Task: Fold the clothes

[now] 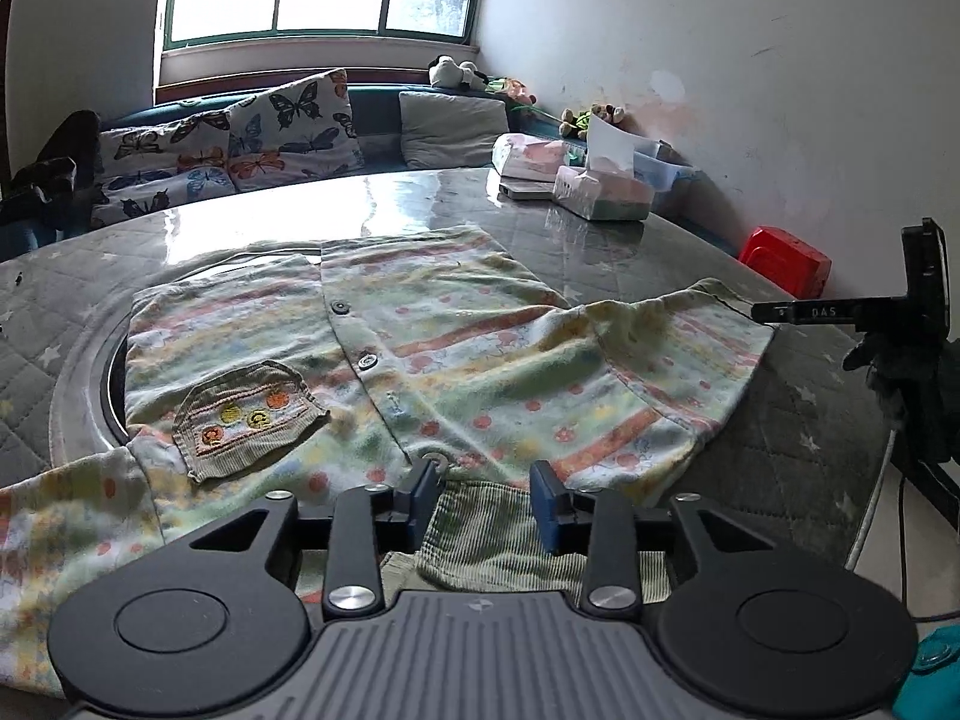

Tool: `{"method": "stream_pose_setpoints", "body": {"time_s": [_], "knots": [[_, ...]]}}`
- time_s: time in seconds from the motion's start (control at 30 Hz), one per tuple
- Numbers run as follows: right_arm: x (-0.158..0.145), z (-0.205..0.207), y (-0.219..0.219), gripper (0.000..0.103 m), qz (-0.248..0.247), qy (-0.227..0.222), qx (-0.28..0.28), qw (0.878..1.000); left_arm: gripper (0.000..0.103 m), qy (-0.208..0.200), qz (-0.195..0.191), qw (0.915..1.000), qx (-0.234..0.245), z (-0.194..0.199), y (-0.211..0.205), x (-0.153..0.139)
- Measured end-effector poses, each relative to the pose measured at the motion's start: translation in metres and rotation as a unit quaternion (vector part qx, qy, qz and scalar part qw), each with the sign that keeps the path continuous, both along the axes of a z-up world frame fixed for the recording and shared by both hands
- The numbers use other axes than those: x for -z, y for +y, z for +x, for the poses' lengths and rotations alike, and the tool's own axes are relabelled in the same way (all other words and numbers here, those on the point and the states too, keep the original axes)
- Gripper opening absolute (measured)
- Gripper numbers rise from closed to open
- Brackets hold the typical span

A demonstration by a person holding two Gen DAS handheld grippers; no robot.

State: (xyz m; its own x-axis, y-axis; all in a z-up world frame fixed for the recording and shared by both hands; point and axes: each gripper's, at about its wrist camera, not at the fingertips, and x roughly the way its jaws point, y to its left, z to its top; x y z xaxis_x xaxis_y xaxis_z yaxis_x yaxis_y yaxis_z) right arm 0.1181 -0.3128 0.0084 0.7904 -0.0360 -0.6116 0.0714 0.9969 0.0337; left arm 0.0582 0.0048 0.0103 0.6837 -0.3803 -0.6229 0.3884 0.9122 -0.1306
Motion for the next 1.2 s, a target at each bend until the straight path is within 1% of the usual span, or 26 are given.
{"method": "stream_pose_setpoints", "body": {"time_s": [0.1, 0.27, 0.33, 0.37, 0.4, 0.5, 0.57, 0.63, 0.77, 0.9, 1.07, 1.2], "knots": [[0.007, 0.005, -0.01, 0.047, -0.004, 0.003, 0.02, 1.0, 0.041, -0.001, 0.002, 1.0, 0.004, 0.0, -0.004, -0.002], [0.015, 0.008, -0.015, 0.047, 0.008, 0.002, 0.026, 1.0, 0.045, -0.004, 0.008, 0.9999, 0.007, 0.001, -0.011, -0.004], [0.016, 0.006, -0.015, 0.039, 0.011, -0.002, 0.026, 1.0, 0.046, -0.004, 0.01, 0.9999, 0.006, 0.001, -0.012, -0.004], [0.016, 0.005, -0.015, 0.034, 0.014, -0.003, 0.026, 1.0, 0.047, -0.004, 0.011, 0.9999, 0.005, 0.002, -0.012, -0.004], [0.016, 0.005, -0.015, 0.027, 0.017, -0.004, 0.025, 1.0, 0.048, -0.004, 0.011, 0.9999, 0.004, 0.002, -0.013, -0.004], [0.013, 0.002, -0.015, 0.013, 0.043, -0.008, 0.021, 0.999, 0.049, -0.003, 0.013, 0.9999, 0.003, 0.003, -0.014, -0.004], [0.009, -0.001, -0.012, 0.009, 0.05, -0.013, 0.018, 0.999, 0.051, -0.003, 0.013, 0.9999, 0.001, 0.002, -0.015, -0.004], [0.001, -0.006, -0.007, 0.008, 0.06, -0.025, 0.008, 0.998, 0.052, -0.004, 0.013, 0.9999, -0.001, 0.002, -0.014, -0.003], [-0.024, -0.015, 0.011, 0.007, 0.074, -0.051, -0.031, 0.995, 0.053, -0.004, 0.011, 0.9999, -0.009, 0.002, -0.011, -0.003], [-0.06, -0.019, 0.044, 0.007, 0.08, -0.083, -0.092, 0.989, 0.054, -0.004, 0.004, 0.9998, -0.02, 0.001, -0.004, -0.002], [-0.094, -0.013, 0.093, 0.007, 0.092, -0.102, -0.171, 0.976, 0.054, -0.009, -0.007, 0.9995, -0.031, -0.005, 0.006, -0.001], [-0.115, -0.004, 0.14, 0.007, 0.097, -0.108, -0.236, 0.961, 0.055, -0.014, -0.018, 0.9989, -0.042, -0.01, 0.016, -0.001]]}}
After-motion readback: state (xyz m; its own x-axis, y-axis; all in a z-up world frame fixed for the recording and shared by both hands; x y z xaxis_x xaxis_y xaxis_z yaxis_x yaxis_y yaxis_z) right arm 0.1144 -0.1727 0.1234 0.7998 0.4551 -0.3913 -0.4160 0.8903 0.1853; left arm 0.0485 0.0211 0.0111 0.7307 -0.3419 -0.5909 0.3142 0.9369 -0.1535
